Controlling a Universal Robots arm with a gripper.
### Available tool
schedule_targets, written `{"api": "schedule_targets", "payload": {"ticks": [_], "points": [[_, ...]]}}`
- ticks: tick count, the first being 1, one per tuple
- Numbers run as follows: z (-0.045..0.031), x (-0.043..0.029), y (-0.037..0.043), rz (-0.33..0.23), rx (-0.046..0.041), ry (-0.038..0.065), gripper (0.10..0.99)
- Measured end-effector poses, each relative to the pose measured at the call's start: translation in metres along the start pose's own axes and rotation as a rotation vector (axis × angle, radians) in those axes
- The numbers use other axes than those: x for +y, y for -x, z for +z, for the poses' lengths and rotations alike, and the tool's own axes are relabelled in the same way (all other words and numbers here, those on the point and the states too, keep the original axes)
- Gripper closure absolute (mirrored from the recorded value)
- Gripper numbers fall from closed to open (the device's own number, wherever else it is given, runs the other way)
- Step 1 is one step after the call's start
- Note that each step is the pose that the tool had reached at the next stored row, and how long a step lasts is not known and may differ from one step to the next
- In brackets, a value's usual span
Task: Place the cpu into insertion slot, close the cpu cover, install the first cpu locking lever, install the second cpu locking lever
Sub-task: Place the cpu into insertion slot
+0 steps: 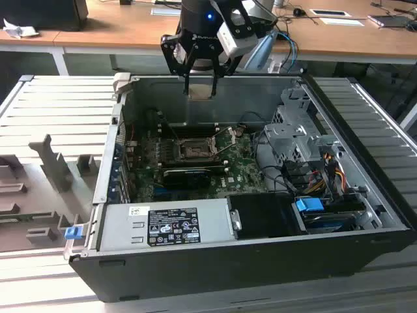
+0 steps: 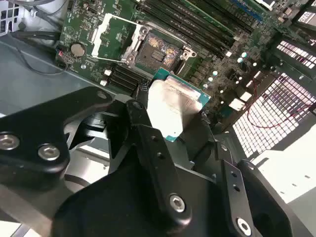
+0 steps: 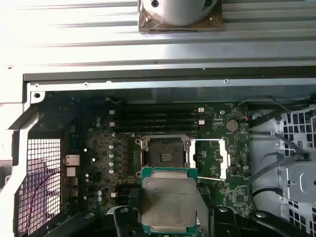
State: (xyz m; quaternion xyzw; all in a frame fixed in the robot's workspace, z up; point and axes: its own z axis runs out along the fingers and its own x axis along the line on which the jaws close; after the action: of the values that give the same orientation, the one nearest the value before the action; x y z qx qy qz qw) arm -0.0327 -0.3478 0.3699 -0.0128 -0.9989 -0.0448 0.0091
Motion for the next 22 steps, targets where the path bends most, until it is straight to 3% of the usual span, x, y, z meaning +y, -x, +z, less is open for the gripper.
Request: {"api": "schedule_targets", "payload": {"ticks": [4,12,22], "points": [[0.0001,0.0000,0.0000,0.015,-0.0013,0.000,0.557],[0.0020,-0.0002,0.0001,0.137,-0.0123,0.003,0.557],[0.0033,-0.0003,0.0001,0.219,-0.0196,0.004,0.557]]}}
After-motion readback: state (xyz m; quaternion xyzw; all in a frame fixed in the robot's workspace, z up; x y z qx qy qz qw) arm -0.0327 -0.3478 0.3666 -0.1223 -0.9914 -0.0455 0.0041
